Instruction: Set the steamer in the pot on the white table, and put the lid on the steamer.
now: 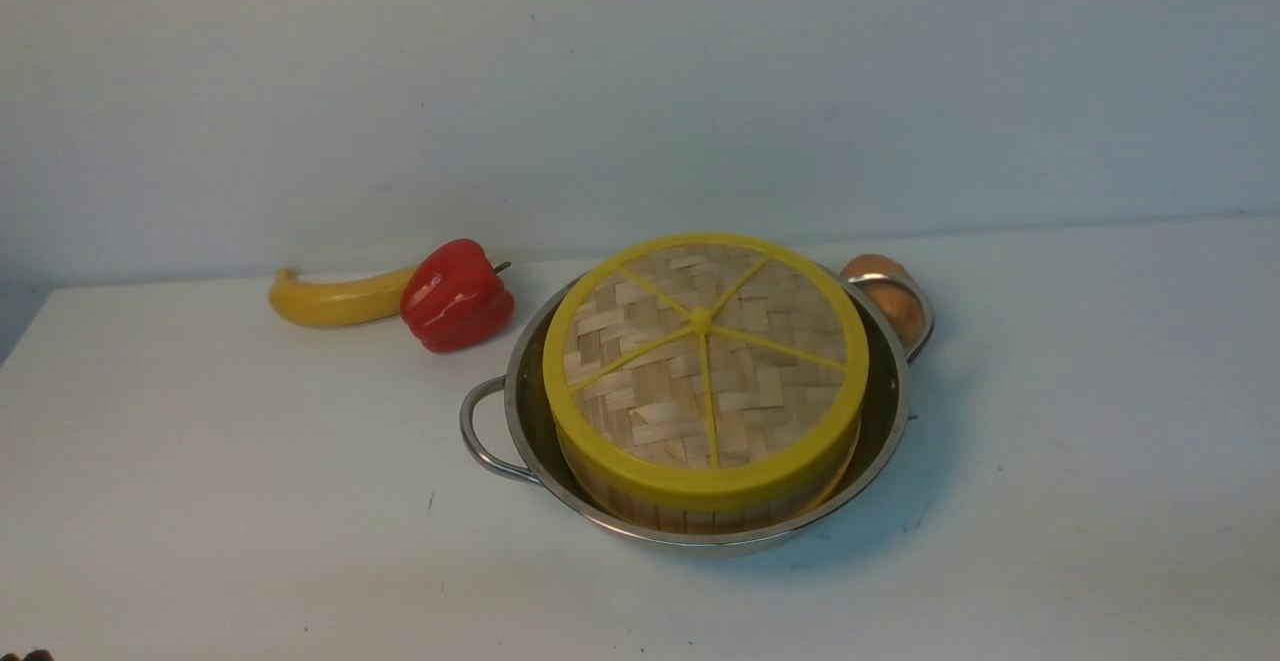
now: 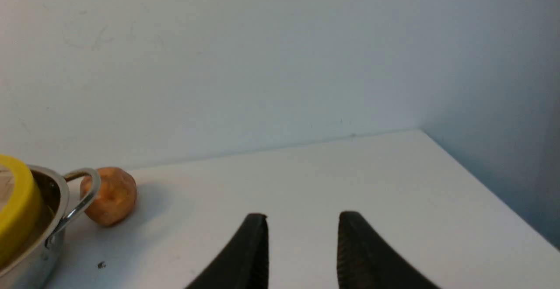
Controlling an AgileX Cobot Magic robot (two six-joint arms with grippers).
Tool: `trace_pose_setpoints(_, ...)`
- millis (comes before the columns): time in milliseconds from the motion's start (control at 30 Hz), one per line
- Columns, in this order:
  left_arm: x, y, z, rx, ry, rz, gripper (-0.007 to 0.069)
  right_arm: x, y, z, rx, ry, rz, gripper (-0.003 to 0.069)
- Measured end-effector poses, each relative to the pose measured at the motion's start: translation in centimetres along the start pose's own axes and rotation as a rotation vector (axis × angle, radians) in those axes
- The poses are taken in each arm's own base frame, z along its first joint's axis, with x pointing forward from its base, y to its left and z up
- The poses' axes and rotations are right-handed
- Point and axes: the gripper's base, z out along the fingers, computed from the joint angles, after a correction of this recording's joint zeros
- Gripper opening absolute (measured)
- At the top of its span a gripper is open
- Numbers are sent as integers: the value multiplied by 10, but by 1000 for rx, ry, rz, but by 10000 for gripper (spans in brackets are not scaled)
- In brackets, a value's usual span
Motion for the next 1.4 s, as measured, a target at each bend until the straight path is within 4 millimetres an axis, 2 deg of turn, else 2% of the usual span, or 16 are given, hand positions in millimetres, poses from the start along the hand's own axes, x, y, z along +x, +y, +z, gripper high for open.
trace_pose_setpoints(67,0,0,0,0,0,0,70,14,-1,1,1,18,16,239)
trace_pose_setpoints(167,0,0,0,0,0,0,73,20,-2,1,1,19,16,239)
trace_pose_setpoints(1400,0,0,0,0,0,1,137,20,-2,0,1,17,15,241)
